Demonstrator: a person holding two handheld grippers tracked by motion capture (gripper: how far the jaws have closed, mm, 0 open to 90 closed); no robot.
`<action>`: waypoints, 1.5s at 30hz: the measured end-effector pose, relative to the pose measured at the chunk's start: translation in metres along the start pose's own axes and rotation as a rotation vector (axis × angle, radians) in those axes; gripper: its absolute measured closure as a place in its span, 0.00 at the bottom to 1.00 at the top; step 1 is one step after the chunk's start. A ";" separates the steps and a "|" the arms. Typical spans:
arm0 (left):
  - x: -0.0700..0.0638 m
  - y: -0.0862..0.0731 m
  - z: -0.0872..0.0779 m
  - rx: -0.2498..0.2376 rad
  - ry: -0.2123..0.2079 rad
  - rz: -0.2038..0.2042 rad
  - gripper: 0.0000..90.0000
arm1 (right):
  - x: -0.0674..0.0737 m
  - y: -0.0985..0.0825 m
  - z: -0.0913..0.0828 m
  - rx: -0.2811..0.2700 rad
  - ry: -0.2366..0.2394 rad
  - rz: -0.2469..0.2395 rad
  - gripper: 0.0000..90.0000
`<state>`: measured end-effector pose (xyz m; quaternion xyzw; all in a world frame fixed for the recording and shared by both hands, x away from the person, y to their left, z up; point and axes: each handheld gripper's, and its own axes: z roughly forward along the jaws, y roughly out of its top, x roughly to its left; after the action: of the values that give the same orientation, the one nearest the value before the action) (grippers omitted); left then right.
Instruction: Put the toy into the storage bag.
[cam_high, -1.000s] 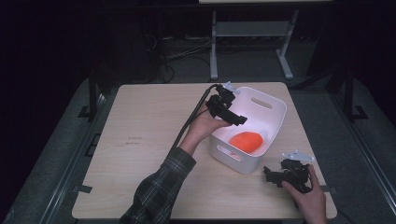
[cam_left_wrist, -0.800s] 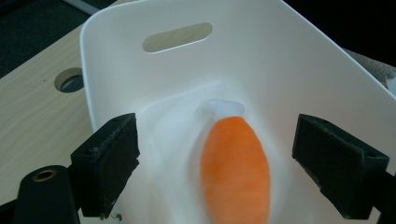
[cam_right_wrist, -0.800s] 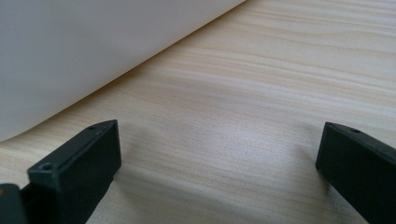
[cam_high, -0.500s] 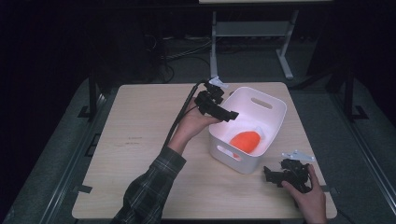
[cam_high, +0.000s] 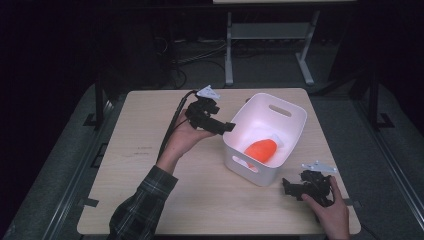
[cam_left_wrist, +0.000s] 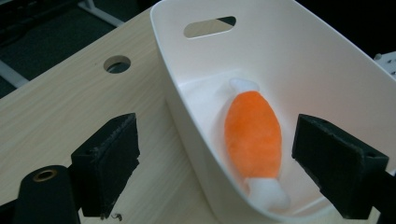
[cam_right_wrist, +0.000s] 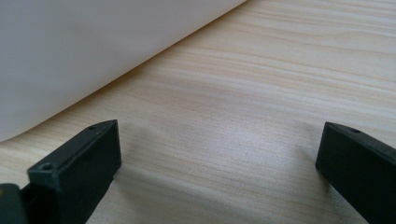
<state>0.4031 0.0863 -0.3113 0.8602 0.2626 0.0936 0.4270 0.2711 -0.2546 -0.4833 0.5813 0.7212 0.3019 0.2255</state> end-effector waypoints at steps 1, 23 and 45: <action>0.001 -0.003 -0.004 -0.002 0.003 -0.002 0.16 | 0.000 0.000 0.000 0.000 0.000 -0.001 0.00; 0.016 -0.070 -0.058 -0.019 0.066 -0.024 0.16 | 0.000 0.000 0.000 0.000 0.000 0.000 0.00; 0.015 -0.150 -0.085 -0.030 0.143 -0.041 0.17 | 0.000 0.000 0.000 -0.002 -0.001 -0.003 0.00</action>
<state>0.3276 0.2275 -0.3772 0.8393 0.3084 0.1501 0.4219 0.2714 -0.2548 -0.4834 0.5800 0.7218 0.3019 0.2268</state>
